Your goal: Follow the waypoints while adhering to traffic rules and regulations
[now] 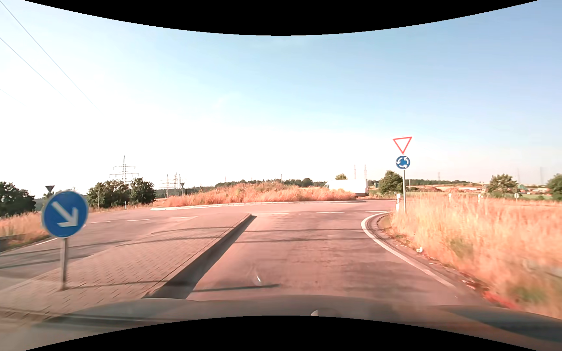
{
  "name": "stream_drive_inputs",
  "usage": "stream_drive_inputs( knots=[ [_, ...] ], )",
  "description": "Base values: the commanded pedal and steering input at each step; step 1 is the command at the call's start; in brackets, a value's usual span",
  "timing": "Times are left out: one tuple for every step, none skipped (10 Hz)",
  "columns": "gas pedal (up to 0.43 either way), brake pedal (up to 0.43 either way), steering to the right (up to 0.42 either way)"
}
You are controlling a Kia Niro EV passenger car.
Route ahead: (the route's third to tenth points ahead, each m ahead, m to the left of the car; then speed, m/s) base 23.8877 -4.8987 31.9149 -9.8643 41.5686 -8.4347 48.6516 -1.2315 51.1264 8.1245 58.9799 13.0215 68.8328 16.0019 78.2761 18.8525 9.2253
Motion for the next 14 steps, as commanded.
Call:
stream_drive_inputs(
  knots=[
    [0.0,0.25,0.036],
    [0.0,0.25,0.045],
    [0.0,0.25,0.054],
    [0.0,0.25,0.062],
    [0.0,0.232,0.072],
    [0.0,0.232,0.085],
    [0.0,0.232,0.093],
    [0.0,0.232,0.102],
    [0.0,0.226,0.111],
    [0.0,0.226,0.12],
    [0.0,0.22,0.13],
    [0.0,0.213,0.139],
    [0.0,0.201,0.15],
    [0.0,0.195,0.159]
  ],
)
